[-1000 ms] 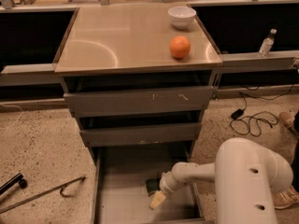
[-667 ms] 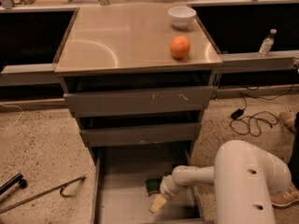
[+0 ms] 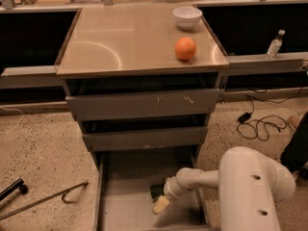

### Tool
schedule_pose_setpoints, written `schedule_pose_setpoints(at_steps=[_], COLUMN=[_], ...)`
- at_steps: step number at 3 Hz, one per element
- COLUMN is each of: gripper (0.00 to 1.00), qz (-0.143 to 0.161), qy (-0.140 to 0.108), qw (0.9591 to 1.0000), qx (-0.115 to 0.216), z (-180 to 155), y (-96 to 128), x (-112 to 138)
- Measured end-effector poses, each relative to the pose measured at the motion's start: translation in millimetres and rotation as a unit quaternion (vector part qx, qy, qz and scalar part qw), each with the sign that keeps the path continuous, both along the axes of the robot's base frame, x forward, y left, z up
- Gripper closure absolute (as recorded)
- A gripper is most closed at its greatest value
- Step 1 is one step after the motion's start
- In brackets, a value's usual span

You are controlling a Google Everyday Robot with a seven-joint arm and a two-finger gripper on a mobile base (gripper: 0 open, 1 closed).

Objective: Pick sponge from bottom drawer and place on counter

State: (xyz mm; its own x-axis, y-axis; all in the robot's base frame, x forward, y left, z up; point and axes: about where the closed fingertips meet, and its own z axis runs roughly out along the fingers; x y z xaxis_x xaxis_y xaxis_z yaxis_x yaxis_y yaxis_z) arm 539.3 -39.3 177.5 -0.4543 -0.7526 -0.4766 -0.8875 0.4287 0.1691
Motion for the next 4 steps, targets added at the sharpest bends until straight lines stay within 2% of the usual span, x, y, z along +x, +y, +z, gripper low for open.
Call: schedule_pose_setpoints(at_steps=[1,2,4], gripper=[0.0,0.0,0.0], qz=[-0.003,0.009,0.033], qy=[-0.013,-0.01,0.009], qw=[0.9999,0.9999,0.9994], qx=[0.005,0.007,-0.008], z=[-7,-20,-51], y=[5,13,27], x=[22,33,33])
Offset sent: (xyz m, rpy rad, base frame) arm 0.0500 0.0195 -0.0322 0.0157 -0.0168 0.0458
